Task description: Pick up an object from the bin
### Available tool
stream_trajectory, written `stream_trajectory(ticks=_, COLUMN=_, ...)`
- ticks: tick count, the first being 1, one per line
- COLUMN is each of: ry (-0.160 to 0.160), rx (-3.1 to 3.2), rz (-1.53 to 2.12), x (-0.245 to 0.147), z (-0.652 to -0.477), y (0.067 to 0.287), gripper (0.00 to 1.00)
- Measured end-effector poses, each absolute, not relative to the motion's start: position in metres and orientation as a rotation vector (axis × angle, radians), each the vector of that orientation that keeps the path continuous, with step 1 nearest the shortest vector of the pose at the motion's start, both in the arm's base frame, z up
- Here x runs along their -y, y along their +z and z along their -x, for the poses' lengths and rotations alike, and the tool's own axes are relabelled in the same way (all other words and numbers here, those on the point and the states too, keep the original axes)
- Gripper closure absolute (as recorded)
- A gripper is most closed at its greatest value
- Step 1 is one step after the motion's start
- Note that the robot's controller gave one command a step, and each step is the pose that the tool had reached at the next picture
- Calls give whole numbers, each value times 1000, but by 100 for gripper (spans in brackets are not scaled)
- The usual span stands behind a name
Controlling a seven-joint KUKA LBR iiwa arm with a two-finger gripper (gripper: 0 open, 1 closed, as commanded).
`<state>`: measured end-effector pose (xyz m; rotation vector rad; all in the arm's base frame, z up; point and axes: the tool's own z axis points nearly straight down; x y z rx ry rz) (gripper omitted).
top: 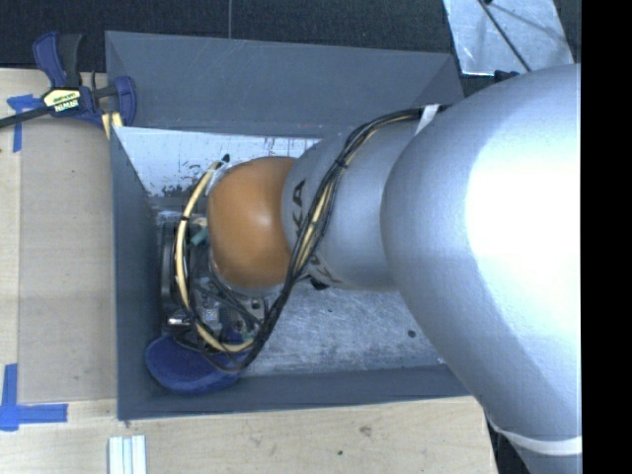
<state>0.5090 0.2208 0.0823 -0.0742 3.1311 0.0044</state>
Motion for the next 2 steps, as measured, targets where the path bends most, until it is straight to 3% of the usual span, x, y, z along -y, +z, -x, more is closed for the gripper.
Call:
stream_trajectory(ticks=1, ry=6, rx=-3129, rz=114, x=-214, z=-487, y=258, gripper=100)
stream_trajectory(ticks=2, ry=-3, rx=-3136, rz=254, x=-208, z=-489, y=160, gripper=100)
